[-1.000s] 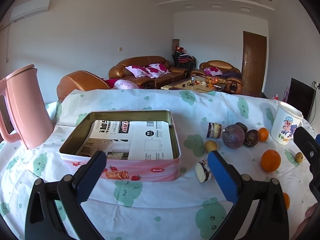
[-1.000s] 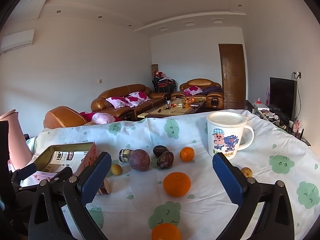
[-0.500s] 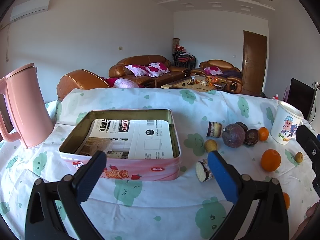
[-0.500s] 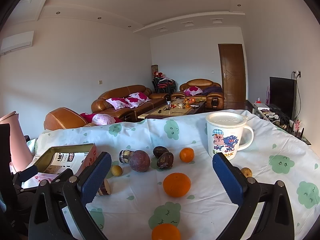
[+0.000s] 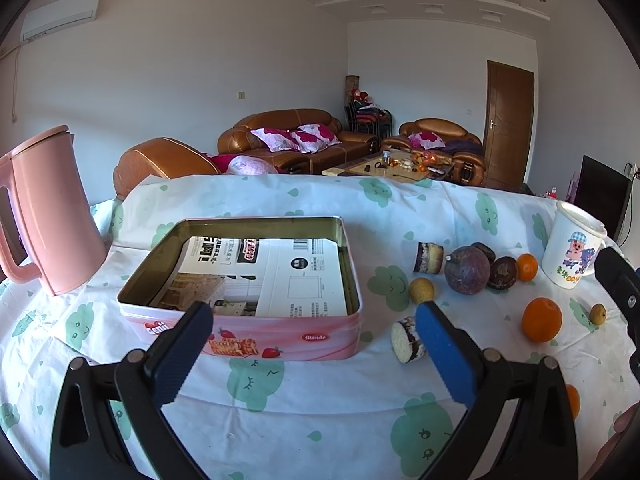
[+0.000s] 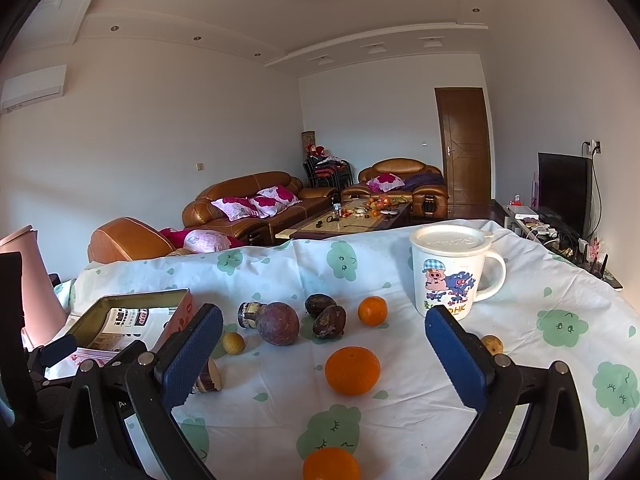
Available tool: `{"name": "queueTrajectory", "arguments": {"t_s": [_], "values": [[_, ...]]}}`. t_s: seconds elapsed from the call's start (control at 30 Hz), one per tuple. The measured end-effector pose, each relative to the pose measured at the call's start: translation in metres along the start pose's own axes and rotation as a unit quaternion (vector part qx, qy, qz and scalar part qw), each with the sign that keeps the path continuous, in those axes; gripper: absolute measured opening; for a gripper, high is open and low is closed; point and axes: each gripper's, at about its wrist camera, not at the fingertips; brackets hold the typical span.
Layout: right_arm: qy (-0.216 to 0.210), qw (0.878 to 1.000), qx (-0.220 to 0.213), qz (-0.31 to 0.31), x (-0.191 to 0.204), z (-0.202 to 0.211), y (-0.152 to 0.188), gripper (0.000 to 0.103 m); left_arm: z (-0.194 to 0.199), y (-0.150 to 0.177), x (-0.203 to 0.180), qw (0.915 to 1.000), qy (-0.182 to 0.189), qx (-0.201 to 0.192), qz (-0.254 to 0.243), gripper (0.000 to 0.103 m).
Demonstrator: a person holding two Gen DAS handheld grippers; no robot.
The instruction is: Organize fruits
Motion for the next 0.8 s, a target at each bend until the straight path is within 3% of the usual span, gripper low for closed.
{"name": "queueTrajectory", "arguments": {"t_s": [0.5,0.67,0.8], "values": [[0.006,1.000,-0.003,-0.004,-0.003,0.003,0.000,0.102,0.000,0.000,0.000,1.0000,0.002,0.000,0.000,0.103],[0.033,0.999,-0.009,0.000,-0.011,0.004,-0.003,0.102,0.001,0.004,-0.004,0.9999,0.015,0.000,-0.006,0.103],[0.066,0.998,-0.005,-0.016,-0.041,0.009,-0.007,0.102,0.003,0.004,-0.003,0.9989,0.046,0.005,-0.003,0.103]]}}
Point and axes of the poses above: each gripper's, at about its wrist camera, not at the fingertips, and z roughly against the way its jaws point, x to its left, y to its underside, and after that the axes turned 13 degrees about y, right-handed
